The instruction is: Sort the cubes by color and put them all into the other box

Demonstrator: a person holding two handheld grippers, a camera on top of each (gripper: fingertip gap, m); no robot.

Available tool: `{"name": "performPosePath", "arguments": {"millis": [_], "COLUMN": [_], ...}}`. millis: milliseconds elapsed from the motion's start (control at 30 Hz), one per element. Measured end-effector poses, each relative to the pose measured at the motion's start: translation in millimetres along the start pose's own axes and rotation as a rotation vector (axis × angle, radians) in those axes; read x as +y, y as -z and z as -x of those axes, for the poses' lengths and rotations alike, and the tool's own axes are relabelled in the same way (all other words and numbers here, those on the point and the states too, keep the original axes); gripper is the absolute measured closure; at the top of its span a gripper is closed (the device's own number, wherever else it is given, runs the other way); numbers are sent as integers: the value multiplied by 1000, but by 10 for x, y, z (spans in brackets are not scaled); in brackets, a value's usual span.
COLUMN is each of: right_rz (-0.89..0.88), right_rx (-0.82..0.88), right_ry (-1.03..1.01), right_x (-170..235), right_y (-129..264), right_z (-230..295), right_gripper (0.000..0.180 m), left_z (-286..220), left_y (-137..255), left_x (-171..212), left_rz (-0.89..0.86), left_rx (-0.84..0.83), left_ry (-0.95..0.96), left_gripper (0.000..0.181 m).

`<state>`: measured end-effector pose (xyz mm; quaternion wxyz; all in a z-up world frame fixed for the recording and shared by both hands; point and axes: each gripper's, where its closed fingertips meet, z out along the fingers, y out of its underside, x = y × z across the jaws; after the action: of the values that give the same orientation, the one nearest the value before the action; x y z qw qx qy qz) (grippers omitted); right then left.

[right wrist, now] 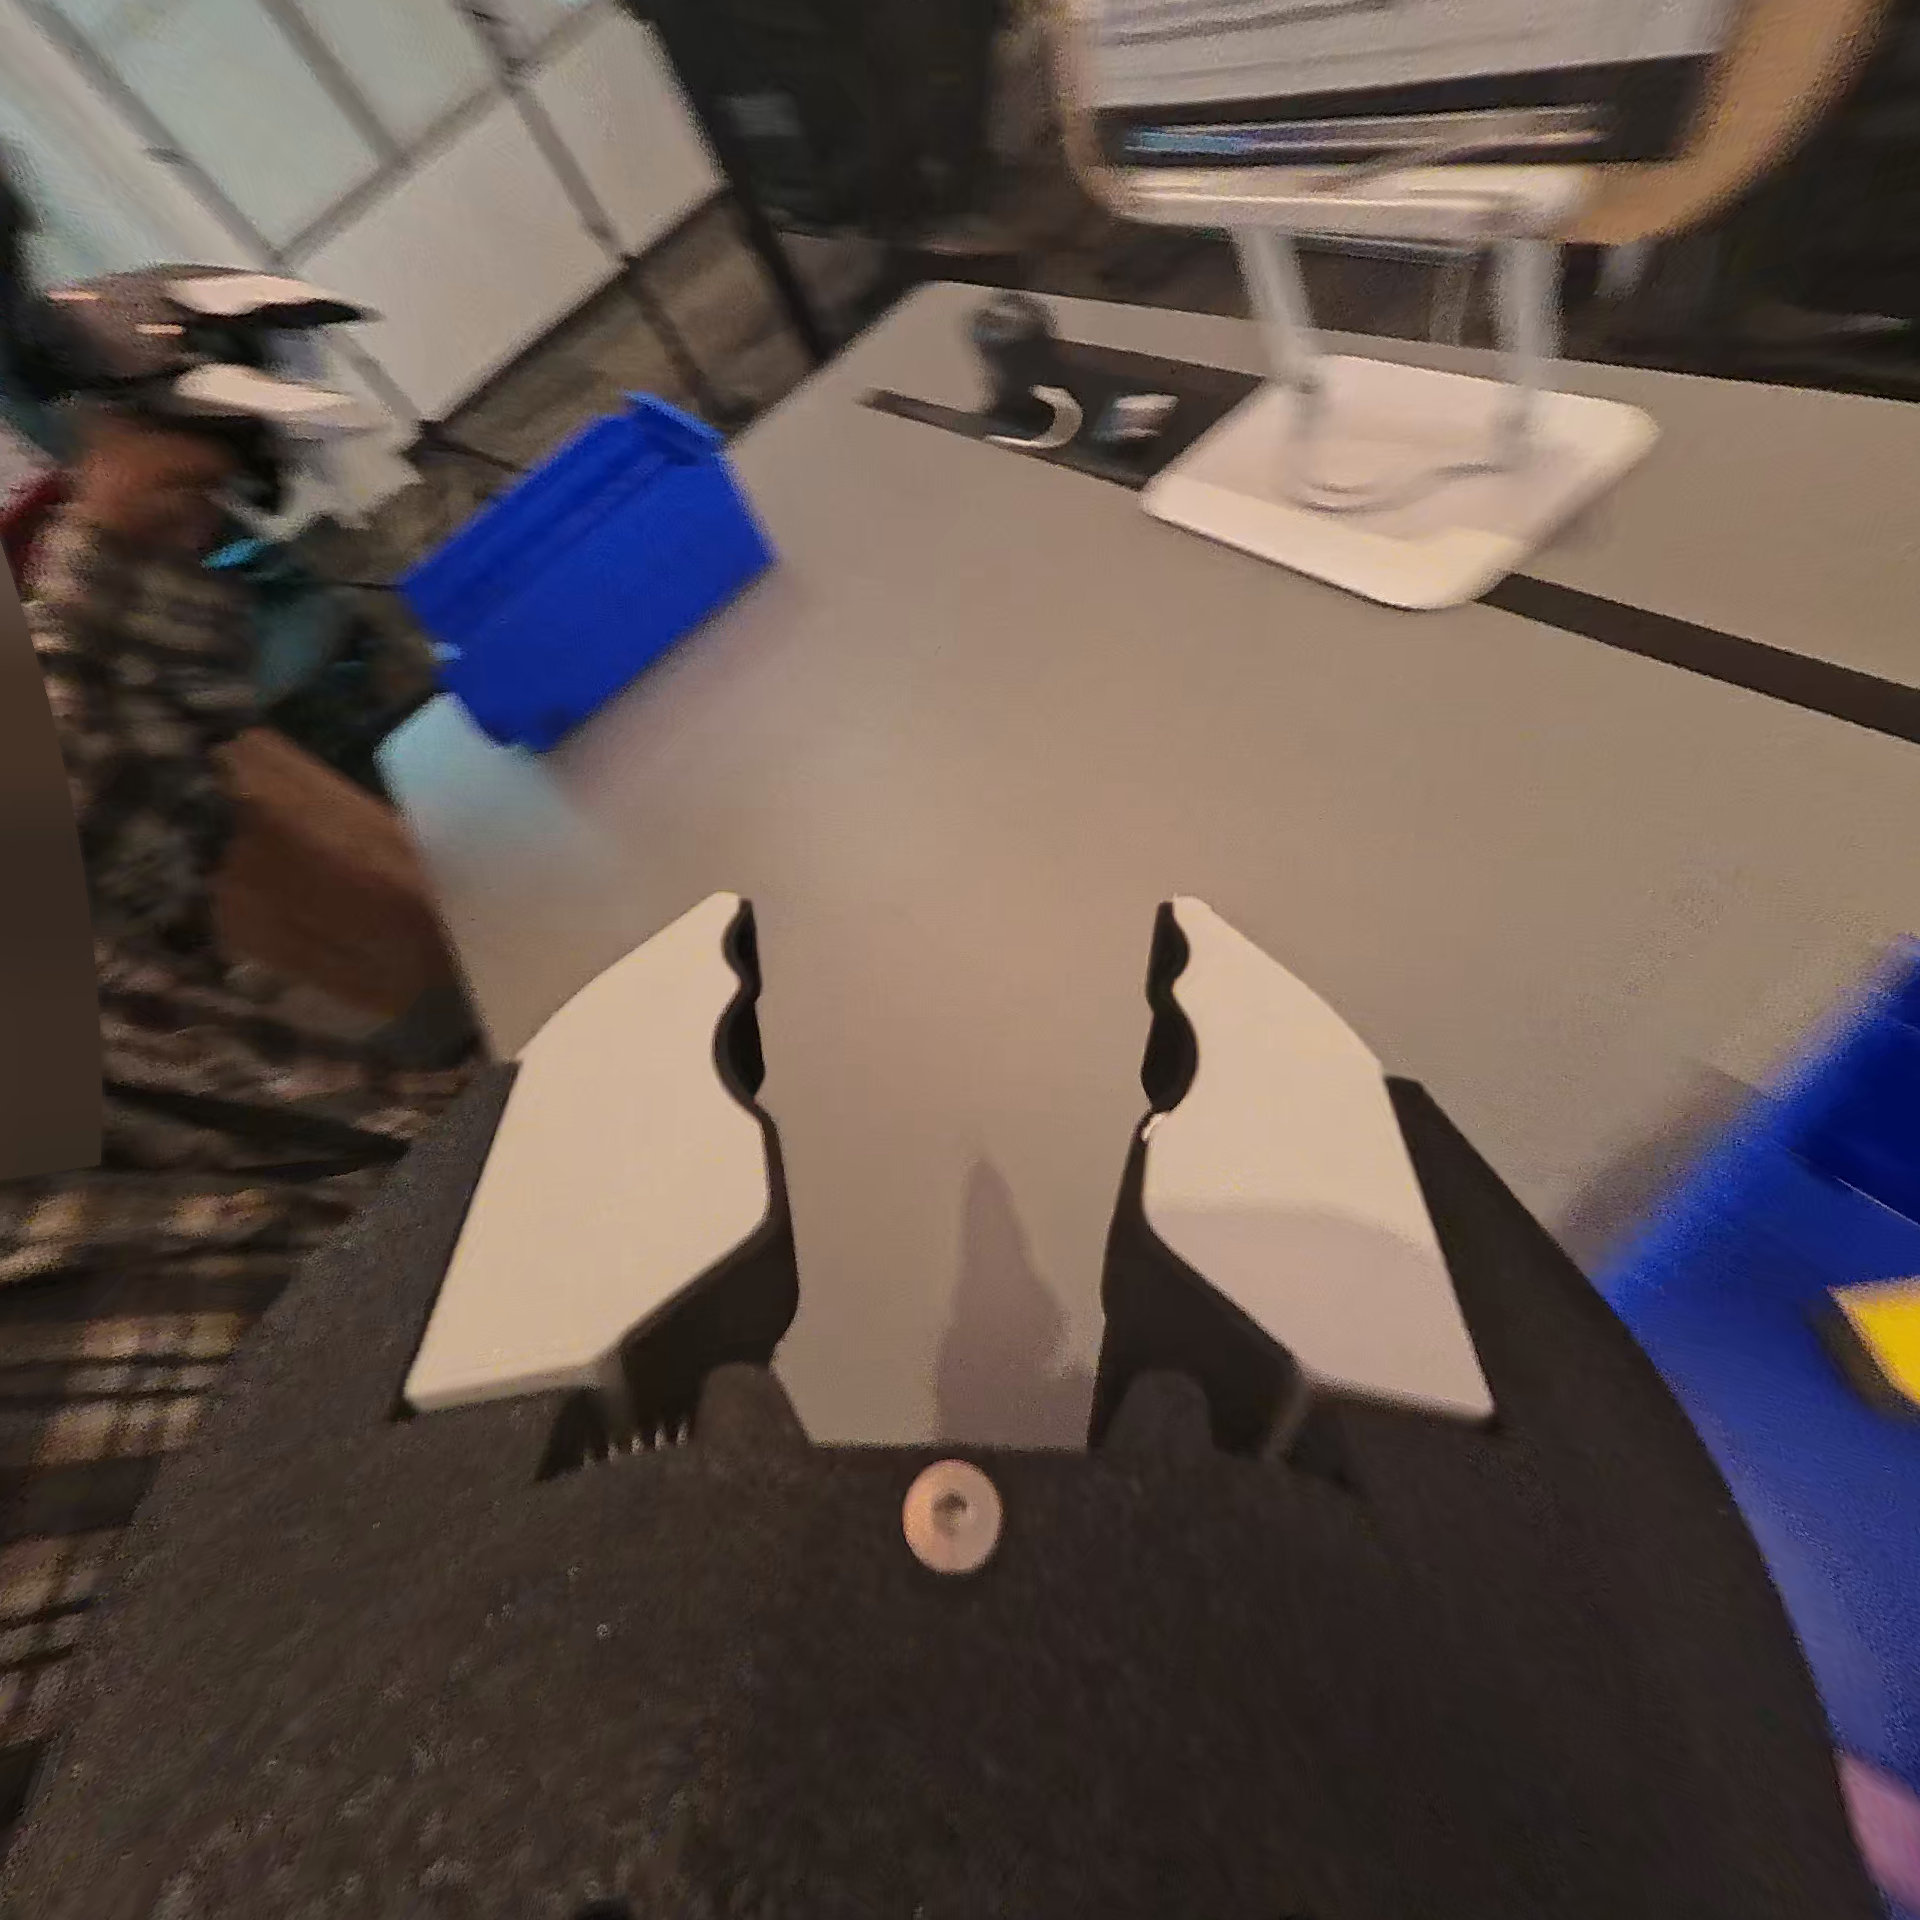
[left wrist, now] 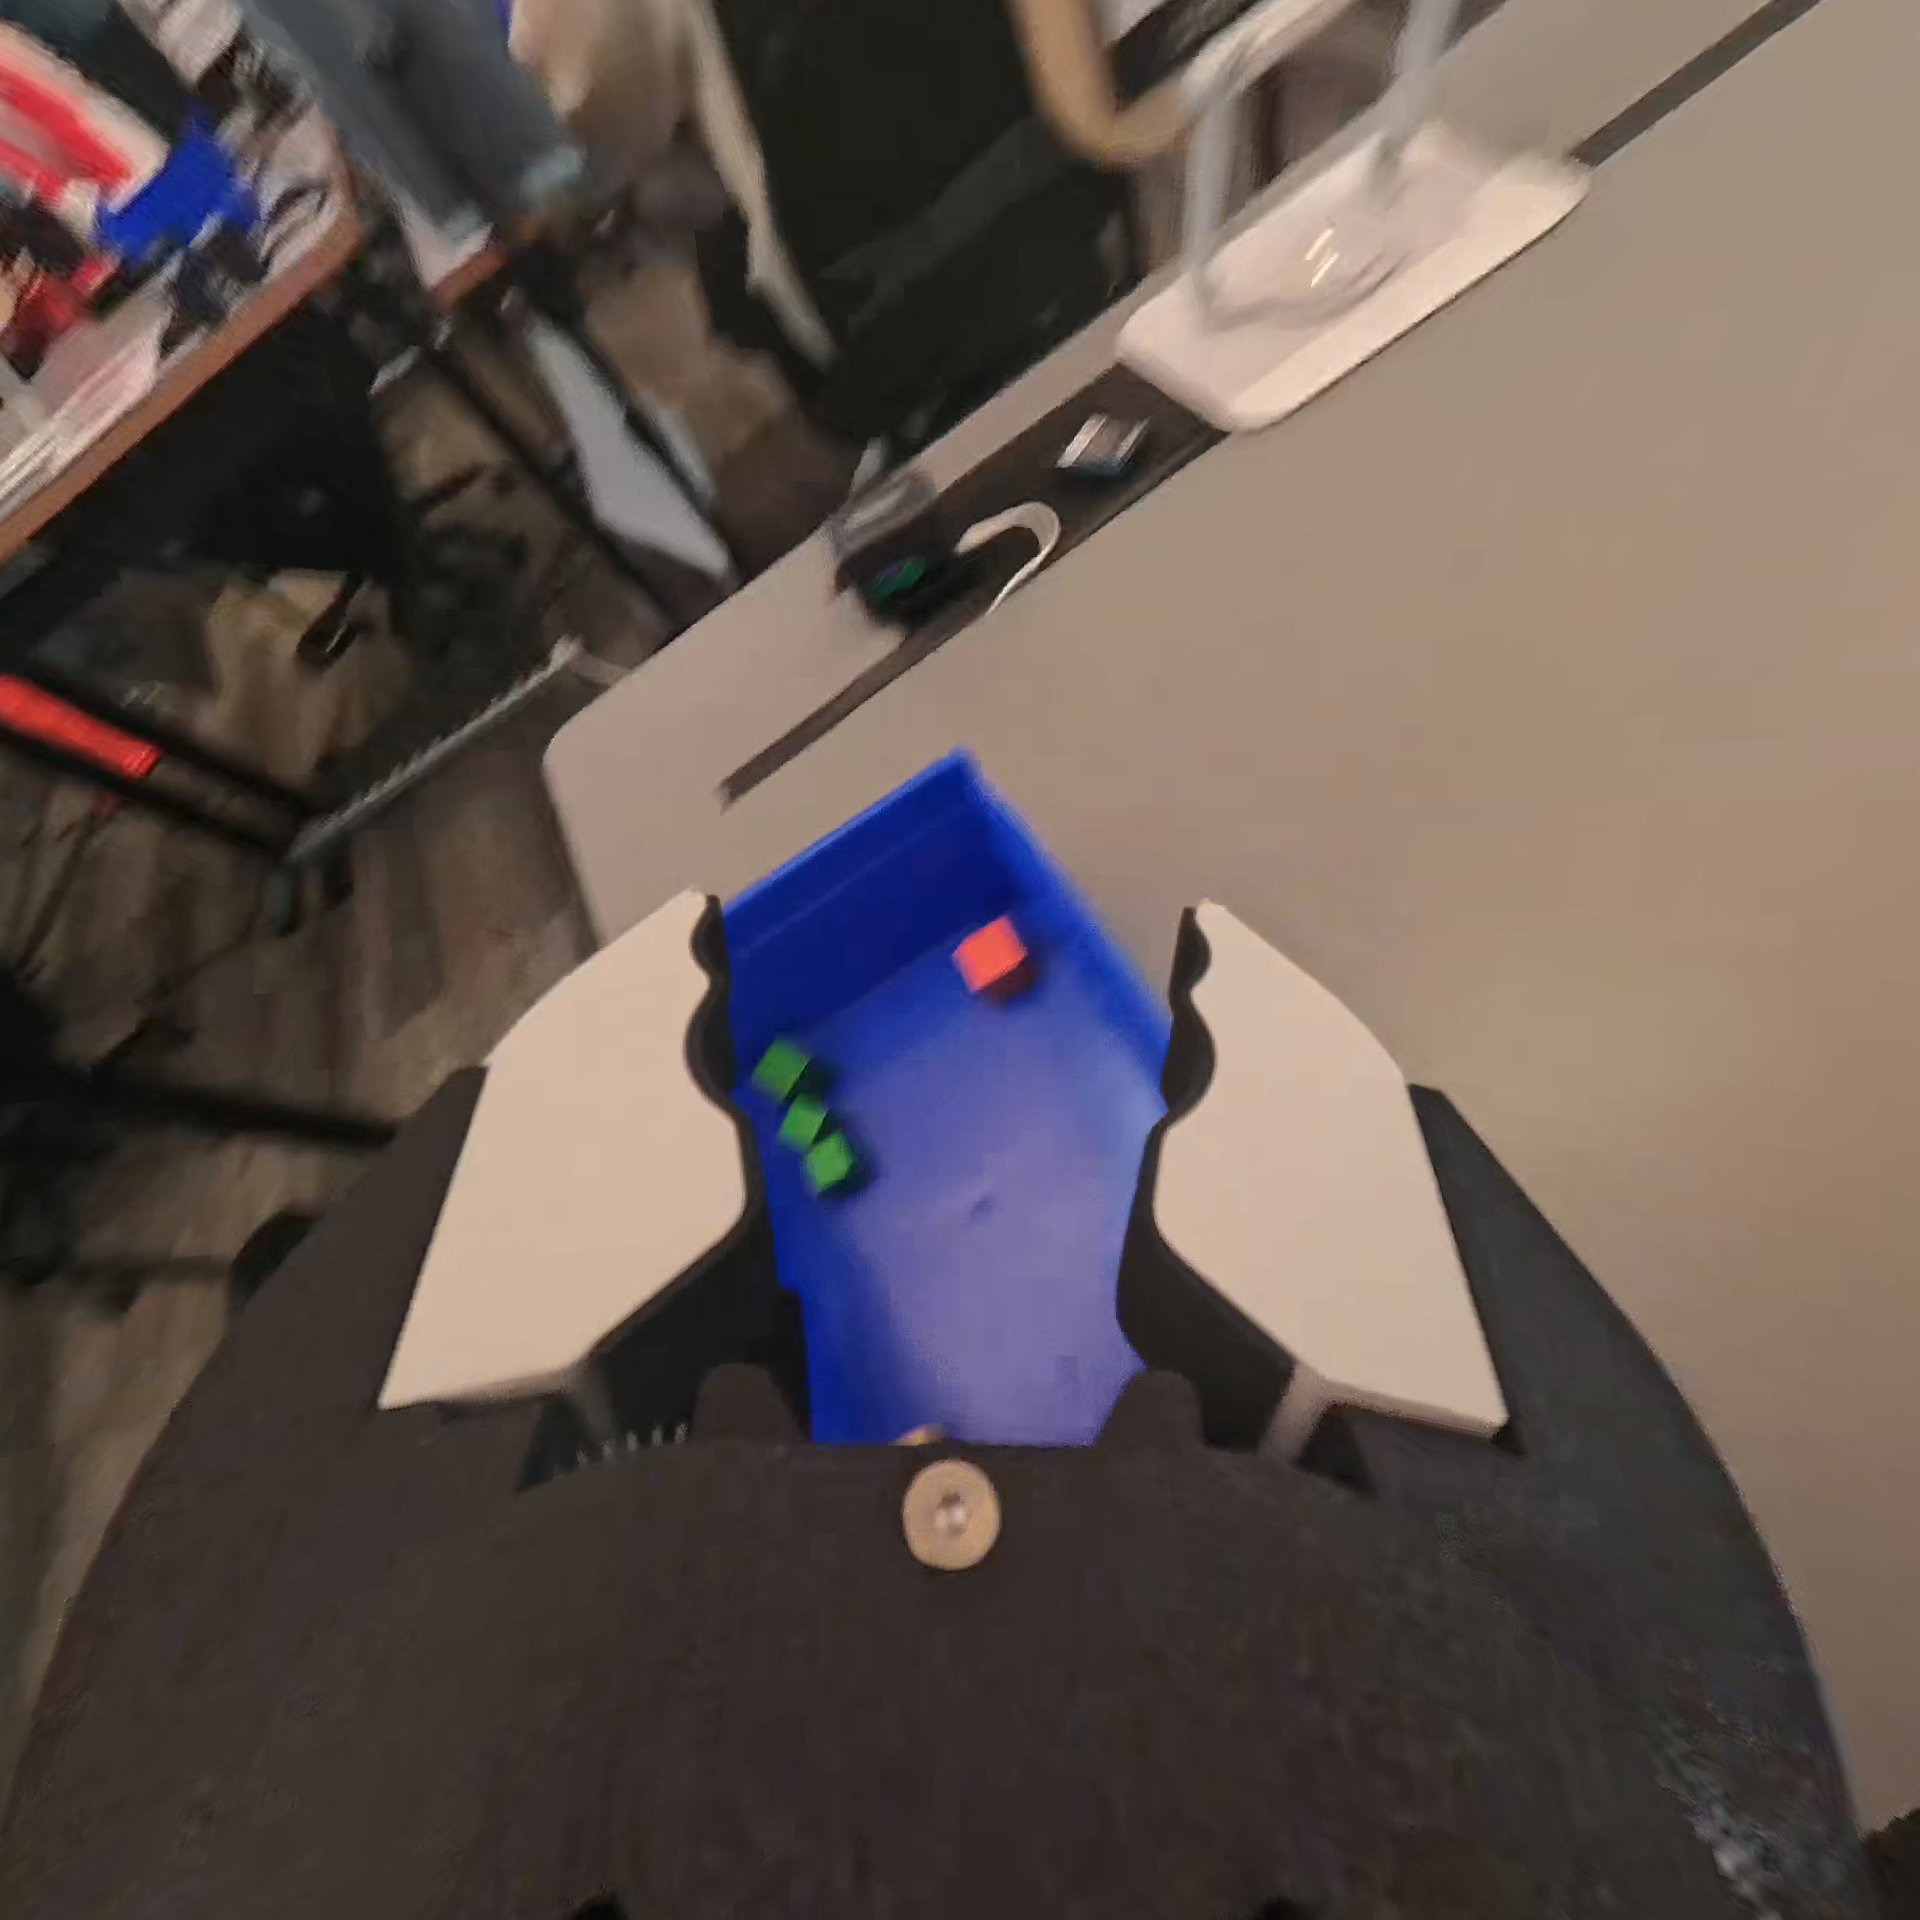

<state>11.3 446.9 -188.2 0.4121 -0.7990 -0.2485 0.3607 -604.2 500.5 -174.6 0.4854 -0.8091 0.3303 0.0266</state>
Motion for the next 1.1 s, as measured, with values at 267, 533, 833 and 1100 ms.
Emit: {"name": "performPosePath", "arguments": {"millis": [267,533,833,1100], "right_rz": [-21,-45,-74,-100], "right_rx": [-433,-559,-598,-599], "right_ry": [46,43,28,42], "right_x": [335,536,565,548], "right_y": [-935,-1420,-1400,-1333], "right_z": [940,1050,995,975], "right_gripper": [110,112,113,113], "left_z": [245,-97,-82,-131], "left_y": [109,29,-37,-134], "left_x": [1554,2091,2470,2755], "left_rz": [666,960,1098,1145], "left_rx": [-49,44,-30,-20], "left_ry": [140,411,602,700], "left_gripper": [109,122,128,135]}}
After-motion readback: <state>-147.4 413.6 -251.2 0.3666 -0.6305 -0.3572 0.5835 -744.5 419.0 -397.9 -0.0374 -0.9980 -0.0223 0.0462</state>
